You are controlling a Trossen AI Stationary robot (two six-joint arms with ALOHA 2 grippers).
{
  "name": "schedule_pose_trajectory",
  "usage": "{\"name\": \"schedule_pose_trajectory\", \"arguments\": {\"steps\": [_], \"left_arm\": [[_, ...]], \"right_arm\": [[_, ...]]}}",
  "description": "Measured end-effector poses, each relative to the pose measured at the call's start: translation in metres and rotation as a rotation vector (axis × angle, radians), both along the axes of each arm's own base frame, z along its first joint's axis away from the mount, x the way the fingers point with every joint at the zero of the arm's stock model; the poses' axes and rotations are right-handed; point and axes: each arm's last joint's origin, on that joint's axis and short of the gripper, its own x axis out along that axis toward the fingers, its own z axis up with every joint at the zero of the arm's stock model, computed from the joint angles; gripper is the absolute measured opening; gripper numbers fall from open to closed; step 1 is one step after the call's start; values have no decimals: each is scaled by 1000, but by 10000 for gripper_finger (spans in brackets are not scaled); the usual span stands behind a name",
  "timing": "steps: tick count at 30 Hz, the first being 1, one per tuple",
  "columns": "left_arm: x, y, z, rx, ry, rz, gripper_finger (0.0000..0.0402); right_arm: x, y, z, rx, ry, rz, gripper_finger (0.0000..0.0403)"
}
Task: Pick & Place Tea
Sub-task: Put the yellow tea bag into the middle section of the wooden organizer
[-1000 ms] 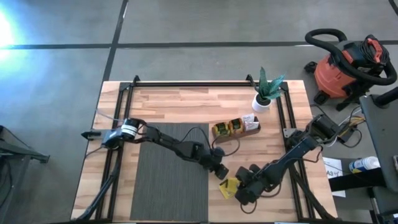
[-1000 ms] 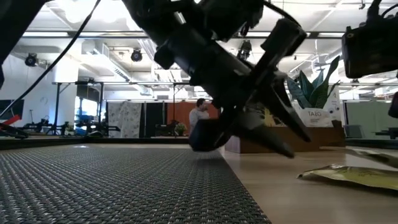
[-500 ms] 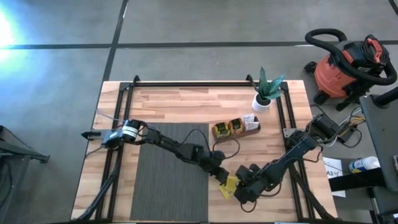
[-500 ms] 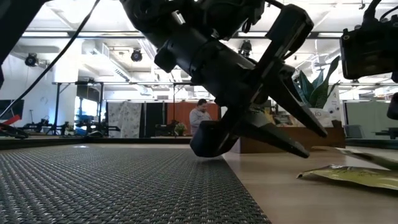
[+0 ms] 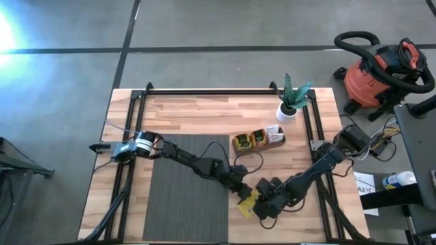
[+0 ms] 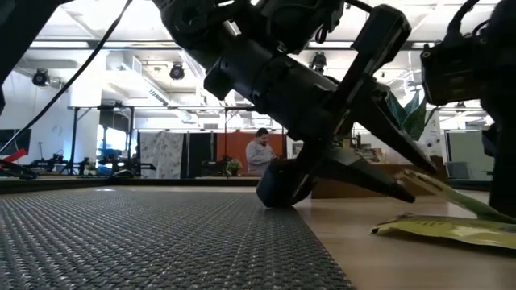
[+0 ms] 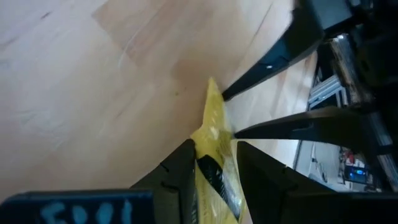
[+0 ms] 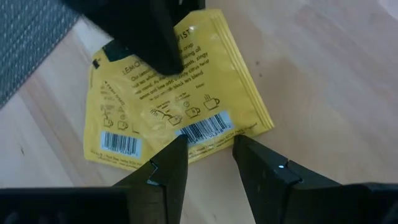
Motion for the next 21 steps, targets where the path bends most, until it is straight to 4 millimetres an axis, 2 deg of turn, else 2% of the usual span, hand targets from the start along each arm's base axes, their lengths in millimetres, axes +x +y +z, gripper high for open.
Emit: {"name": "schedule_pose_trajectory", "arguments": {"steps": [7, 17, 21], "left_arm": [[1, -3, -2, -5, -5, -10, 101], [-2, -3, 6, 40, -20, -53, 12], [-5, -2, 16, 99, -23, -46, 3]], "right_arm": [[3, -1, 0, -2, -15, -5, 137], [1, -3, 8, -13, -31, 29, 137], [-1, -5, 22, -6, -65, 59, 137]]}}
